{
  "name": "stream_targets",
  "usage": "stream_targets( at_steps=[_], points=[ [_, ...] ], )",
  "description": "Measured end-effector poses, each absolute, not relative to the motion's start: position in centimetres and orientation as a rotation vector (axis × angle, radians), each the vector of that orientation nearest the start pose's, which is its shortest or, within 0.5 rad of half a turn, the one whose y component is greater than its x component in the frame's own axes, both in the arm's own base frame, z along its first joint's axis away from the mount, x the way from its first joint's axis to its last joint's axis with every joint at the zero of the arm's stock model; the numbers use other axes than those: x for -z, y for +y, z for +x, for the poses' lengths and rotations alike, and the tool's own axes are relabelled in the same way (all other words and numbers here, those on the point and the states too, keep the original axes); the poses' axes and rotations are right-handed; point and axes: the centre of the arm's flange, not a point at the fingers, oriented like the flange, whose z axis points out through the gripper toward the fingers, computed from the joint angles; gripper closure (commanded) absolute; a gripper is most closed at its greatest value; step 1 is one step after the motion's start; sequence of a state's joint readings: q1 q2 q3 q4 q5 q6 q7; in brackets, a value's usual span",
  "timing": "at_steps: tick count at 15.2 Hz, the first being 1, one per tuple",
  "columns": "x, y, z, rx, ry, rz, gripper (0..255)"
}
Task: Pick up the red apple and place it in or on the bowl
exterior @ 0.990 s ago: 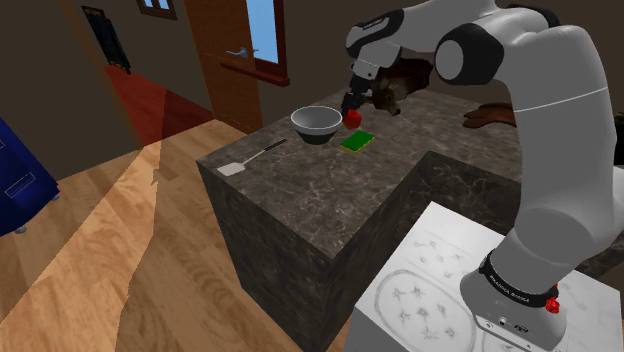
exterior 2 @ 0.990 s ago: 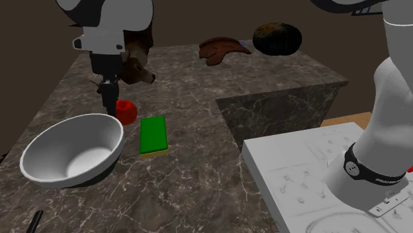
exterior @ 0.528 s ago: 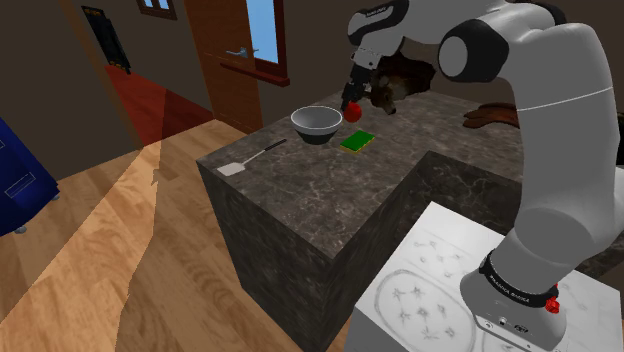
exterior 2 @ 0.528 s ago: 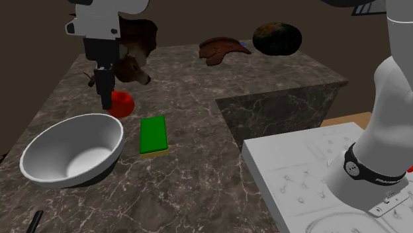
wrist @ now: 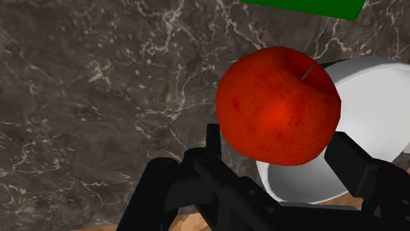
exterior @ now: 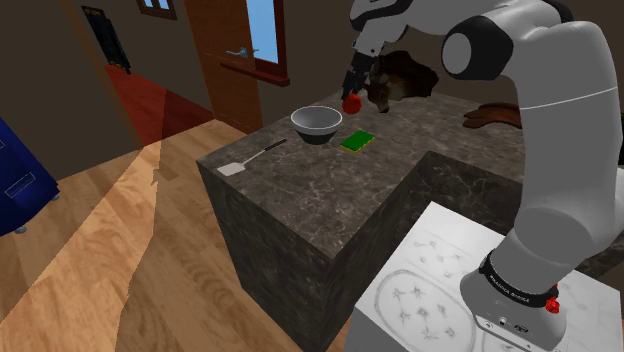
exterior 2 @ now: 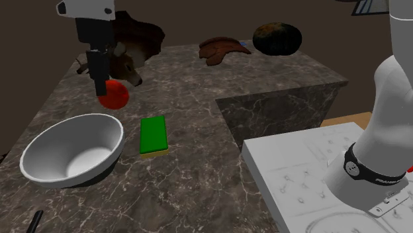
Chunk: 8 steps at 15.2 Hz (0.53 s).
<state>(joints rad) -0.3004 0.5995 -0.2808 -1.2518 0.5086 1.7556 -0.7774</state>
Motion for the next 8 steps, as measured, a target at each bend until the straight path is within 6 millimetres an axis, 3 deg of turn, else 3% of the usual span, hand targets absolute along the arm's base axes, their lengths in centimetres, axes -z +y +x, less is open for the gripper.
stream_targets(
  at_steps=[8],
  points=[
    [-46.5,-31.5,64.7,0.224,-0.175,-2.82,255]
  ],
)
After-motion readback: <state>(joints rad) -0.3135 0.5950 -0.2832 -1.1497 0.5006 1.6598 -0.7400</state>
